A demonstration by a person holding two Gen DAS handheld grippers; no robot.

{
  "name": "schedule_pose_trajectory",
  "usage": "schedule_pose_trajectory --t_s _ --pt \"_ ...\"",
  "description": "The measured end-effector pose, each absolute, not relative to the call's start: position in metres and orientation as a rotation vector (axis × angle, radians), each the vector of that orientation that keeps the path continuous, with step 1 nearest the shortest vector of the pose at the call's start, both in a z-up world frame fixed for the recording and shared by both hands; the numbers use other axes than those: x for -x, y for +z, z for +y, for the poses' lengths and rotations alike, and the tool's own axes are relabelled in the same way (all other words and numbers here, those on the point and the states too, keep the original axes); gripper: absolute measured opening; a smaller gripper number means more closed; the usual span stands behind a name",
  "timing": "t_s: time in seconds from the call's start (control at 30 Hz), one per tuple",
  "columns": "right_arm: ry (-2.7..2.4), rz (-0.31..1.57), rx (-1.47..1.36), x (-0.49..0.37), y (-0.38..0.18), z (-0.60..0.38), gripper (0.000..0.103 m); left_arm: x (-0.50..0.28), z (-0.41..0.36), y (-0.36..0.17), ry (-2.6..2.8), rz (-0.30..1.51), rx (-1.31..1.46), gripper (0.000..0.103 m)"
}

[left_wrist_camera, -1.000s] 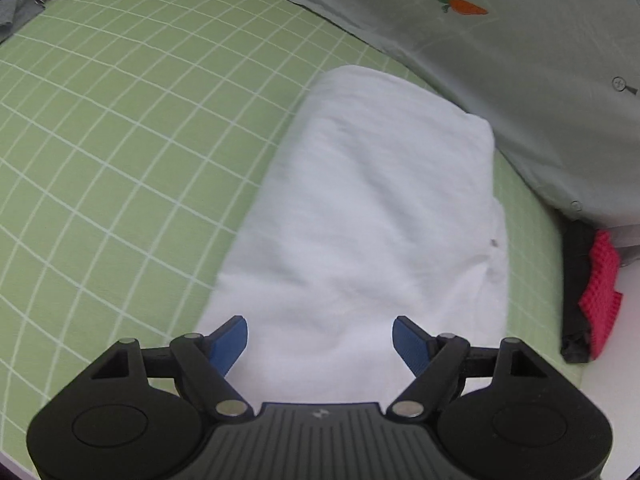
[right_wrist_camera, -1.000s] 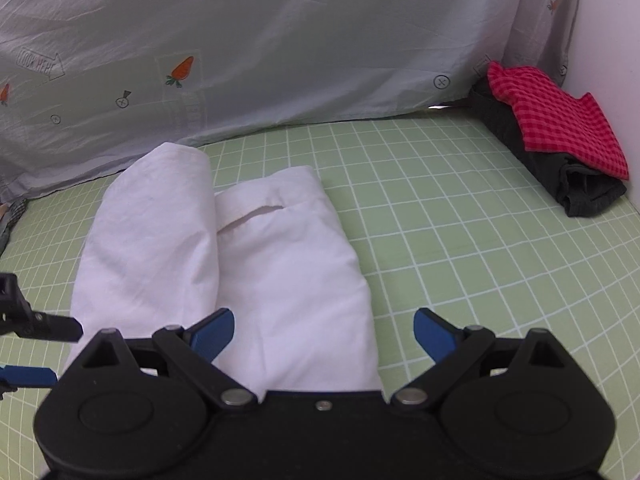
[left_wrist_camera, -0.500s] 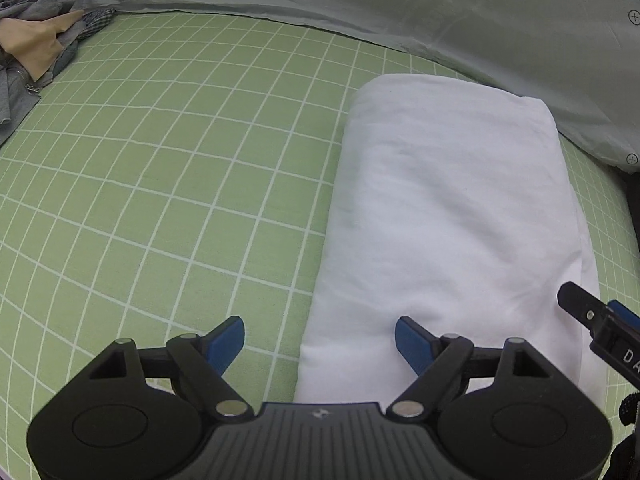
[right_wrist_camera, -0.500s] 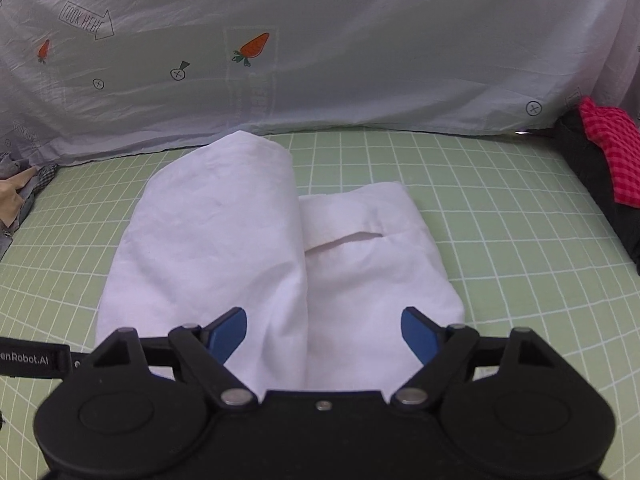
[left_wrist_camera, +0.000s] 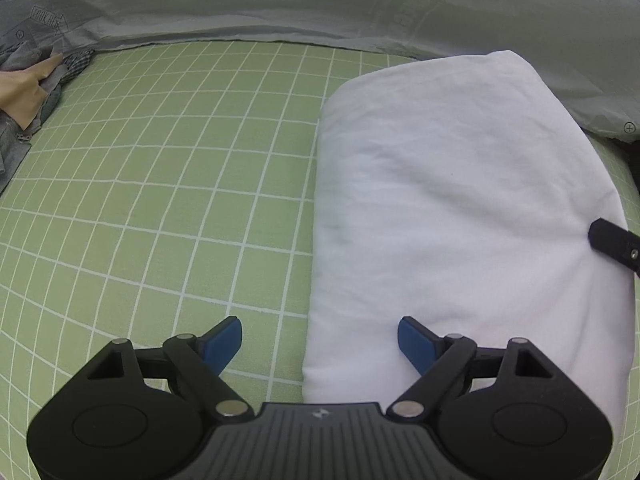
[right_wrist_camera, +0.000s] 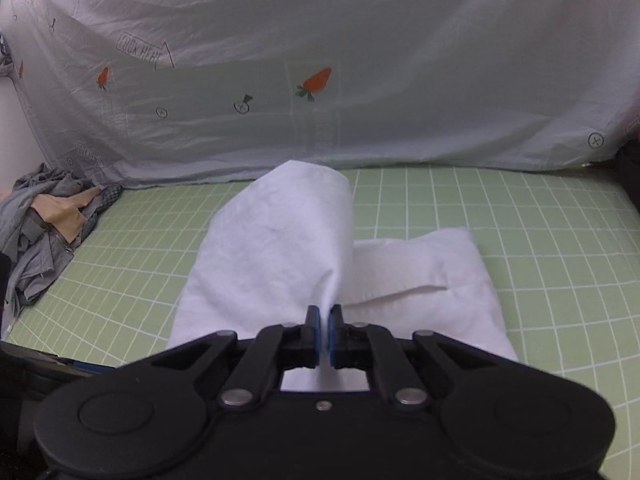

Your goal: Fold clothes

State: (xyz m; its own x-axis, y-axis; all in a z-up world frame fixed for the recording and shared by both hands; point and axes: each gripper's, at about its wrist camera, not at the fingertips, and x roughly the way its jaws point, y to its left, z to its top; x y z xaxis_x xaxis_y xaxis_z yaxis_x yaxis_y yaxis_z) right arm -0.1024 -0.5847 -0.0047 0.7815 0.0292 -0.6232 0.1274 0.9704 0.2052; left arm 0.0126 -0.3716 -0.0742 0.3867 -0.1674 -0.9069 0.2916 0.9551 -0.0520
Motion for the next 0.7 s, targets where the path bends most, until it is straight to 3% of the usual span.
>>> schedule_pose_trajectory --t_s 0.13,0.23,0.43,0.5,0.57,0.7 --pt "-0.134 0.6 -0.275 0.112 0.025 -0.616 0.004 -0.004 -0.383 -0.054 -0.348 1.049 -0.164 0.087" --pt "-0.192 0.688 -0.342 0.109 0.012 -0.649 0.006 -0.005 -0.393 -0.059 -0.398 1.063 -0.168 0.088" --pt "-0.329 0.897 -0.448 0.125 -0.063 -0.675 0.048 -0.013 -0.398 -0.085 -0.419 1.165 -0.119 0.088" --pt "-0.319 0.89 -0.479 0.134 -0.068 -0.675 0.052 -0.016 -0.398 -0.089 -0.422 1.182 -0.095 0.09" --pt "-0.301 0.894 -0.491 0.136 -0.072 -0.675 0.066 -0.018 -0.397 -0.093 -0.425 1.199 -0.071 0.09" --pt "-0.25 0.909 -0.498 0.126 -0.081 -0.678 0.074 -0.025 -0.4 -0.102 -0.444 1.231 -0.027 0.09"
